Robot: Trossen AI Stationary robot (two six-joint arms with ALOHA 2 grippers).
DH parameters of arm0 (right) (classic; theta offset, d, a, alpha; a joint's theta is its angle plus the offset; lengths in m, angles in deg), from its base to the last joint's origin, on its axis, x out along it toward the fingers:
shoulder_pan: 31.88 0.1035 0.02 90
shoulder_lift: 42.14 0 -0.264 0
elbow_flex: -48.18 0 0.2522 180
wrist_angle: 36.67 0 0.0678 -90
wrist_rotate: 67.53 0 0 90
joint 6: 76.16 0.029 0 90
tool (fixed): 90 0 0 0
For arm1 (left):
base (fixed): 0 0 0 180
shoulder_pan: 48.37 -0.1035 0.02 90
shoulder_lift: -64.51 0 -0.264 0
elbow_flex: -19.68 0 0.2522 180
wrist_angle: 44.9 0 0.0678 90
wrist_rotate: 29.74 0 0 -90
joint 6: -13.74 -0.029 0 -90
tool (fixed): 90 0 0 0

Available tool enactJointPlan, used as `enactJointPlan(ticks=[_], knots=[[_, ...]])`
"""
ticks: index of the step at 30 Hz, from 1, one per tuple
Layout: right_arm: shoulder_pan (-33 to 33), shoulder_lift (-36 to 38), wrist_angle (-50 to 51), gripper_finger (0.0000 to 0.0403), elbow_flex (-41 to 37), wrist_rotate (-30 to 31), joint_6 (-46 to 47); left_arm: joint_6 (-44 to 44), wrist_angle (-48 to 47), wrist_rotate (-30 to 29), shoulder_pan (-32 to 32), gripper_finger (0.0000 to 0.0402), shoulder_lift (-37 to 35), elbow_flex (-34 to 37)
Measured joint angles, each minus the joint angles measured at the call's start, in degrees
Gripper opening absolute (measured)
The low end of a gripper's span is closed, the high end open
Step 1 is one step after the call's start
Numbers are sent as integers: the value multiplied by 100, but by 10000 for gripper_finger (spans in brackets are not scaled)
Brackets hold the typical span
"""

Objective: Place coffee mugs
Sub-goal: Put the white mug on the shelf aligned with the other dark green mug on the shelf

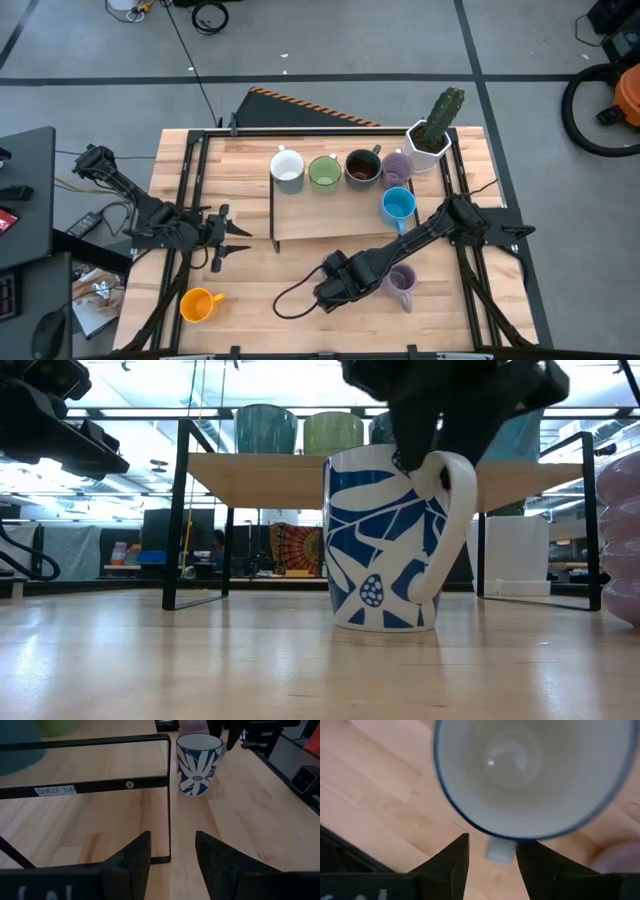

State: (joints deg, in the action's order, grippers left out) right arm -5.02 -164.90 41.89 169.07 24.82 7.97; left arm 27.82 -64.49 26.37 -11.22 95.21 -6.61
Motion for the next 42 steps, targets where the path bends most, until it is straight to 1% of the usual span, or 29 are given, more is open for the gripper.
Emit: enactJointPlan(ticks=[6,9,13,19,24,30,34,39,42], knots=[[-89,4,-380,163,-270,8,103,-12,-41,2,0,160,0,0],[-109,4,-445,157,-406,15,141,-12,-44,2,0,160,0,0],[-119,-4,-590,133,-485,13,143,-16,-46,2,0,160,0,0],[-150,-2,-748,73,-483,39,95,-16,-66,4,0,160,2,0],[-154,0,-840,70,-479,-6,2,18,-157,-6,0,160,4,0],[-150,2,-845,69,-131,-118,-94,32,-157,-43,0,160,4,0],[-137,2,-835,69,267,41,-437,34,-184,-42,0,160,4,0],[-113,4,-375,69,871,231,-642,34,-292,-44,0,160,4,-2],[-72,9,-101,69,1272,286,-962,35,-314,-43,0,160,4,-2]])
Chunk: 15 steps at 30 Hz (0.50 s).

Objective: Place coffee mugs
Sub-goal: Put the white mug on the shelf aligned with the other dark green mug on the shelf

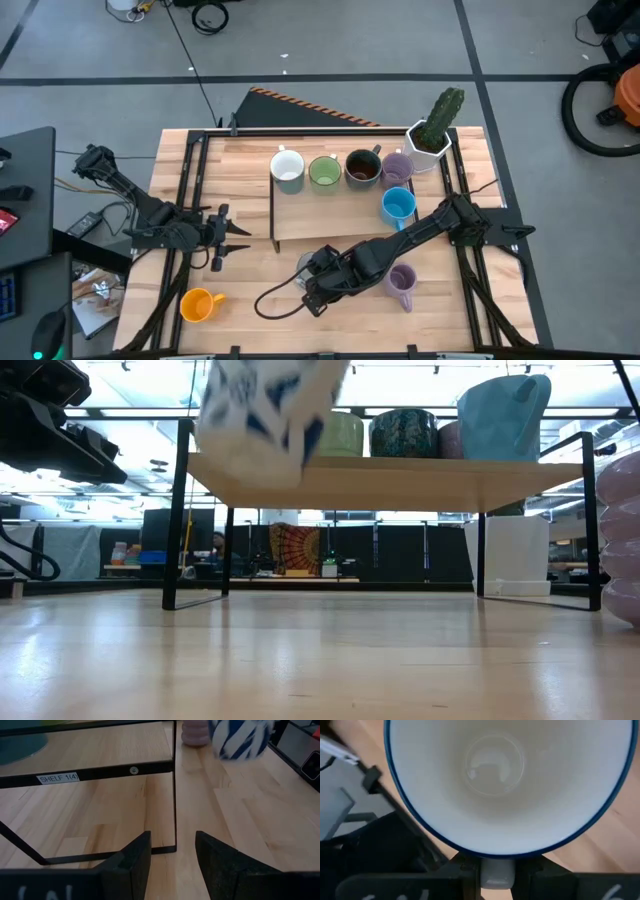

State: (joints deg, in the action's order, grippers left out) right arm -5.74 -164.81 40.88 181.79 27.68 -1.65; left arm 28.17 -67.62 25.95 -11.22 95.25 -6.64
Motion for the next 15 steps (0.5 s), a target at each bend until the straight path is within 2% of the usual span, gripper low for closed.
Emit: enactJointPlan(ticks=[4,8,15], knots=[[12,3,591,69,713,225,-122,1,1,1,0,160,0,0],[-4,11,1785,69,1441,633,25,2,3,1,0,160,0,0],[-363,284,2679,69,1397,820,340,1,7,1,0,160,0,0]])
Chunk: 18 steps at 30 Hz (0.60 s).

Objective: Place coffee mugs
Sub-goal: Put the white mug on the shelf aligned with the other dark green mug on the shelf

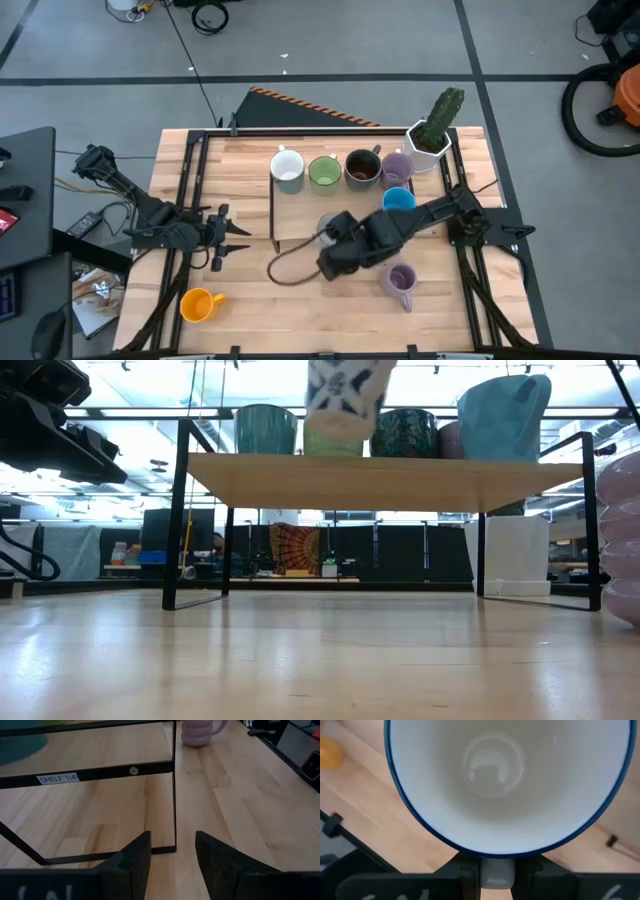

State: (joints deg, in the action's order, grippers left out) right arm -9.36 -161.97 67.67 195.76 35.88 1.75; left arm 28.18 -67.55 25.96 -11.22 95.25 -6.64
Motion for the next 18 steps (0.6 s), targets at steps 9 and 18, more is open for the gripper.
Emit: enactJointPlan(ticks=[9,18], knots=[[-582,4,-79,69,-48,-194,-530,2,-2,0,0,160,-1,-2],[-1034,4,-55,69,-46,-599,-940,245,-3,102,0,160,-2,-2]])
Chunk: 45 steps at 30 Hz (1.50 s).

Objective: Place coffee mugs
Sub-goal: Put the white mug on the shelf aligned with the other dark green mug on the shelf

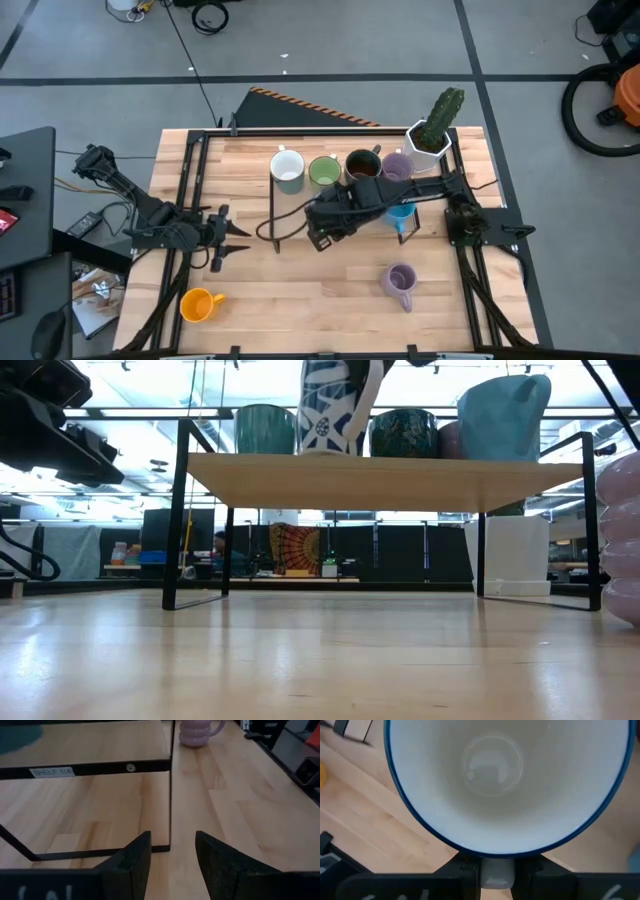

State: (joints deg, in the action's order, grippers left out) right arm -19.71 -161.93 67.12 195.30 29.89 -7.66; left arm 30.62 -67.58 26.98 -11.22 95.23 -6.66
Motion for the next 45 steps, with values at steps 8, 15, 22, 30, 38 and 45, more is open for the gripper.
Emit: enactJointPlan(ticks=[8,15,22,30,38,45], knots=[[-246,0,0,69,0,-250,-166,48,1,82,2,160,0,0],[-312,0,-19,108,0,-425,-231,46,4,86,2,160,0,0],[-313,0,-8,179,5,-409,-271,33,-646,319,2,160,-39,-319],[-267,332,1,219,157,39,-561,63,-1777,325,37,160,-48,-1409],[160,488,-2,223,147,1133,-1064,-605,-114,-486,7,160,219,-1488],[570,527,-2,206,144,1625,-1345,-867,809,-401,-527,160,1200,-1624]])
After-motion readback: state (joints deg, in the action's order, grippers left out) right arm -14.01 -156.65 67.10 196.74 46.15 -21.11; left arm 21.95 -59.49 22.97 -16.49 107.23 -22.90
